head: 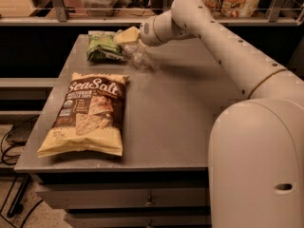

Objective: Move water bottle near green jalapeno chip bag

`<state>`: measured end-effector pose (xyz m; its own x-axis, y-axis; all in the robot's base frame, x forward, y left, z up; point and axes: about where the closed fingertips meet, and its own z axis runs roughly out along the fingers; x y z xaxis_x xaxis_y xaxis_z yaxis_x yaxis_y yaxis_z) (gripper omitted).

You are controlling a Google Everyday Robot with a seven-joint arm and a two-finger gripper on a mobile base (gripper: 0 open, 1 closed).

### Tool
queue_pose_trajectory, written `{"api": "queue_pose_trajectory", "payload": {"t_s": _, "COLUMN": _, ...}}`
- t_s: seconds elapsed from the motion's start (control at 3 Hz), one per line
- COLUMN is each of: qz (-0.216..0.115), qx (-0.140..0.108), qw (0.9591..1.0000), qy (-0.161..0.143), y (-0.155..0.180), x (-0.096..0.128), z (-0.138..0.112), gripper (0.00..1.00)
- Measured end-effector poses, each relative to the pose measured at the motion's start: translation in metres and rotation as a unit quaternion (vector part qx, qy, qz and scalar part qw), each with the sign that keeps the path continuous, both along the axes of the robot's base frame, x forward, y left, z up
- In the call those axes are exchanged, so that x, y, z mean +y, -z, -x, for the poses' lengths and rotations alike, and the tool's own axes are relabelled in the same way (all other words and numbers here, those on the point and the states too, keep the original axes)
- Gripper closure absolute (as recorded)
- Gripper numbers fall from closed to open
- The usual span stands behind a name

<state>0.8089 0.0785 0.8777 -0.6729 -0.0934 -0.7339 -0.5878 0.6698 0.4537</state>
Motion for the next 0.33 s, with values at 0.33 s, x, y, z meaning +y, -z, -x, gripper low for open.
{"api": "queue_pose_trajectory", "payload": {"t_s": 0.33, "qz": 0.000, "qx": 0.001, "qw": 1.0000, "qy": -0.002, "y": 0.0015, "x": 0.0019, "z": 0.0004, "gripper": 0.00}}
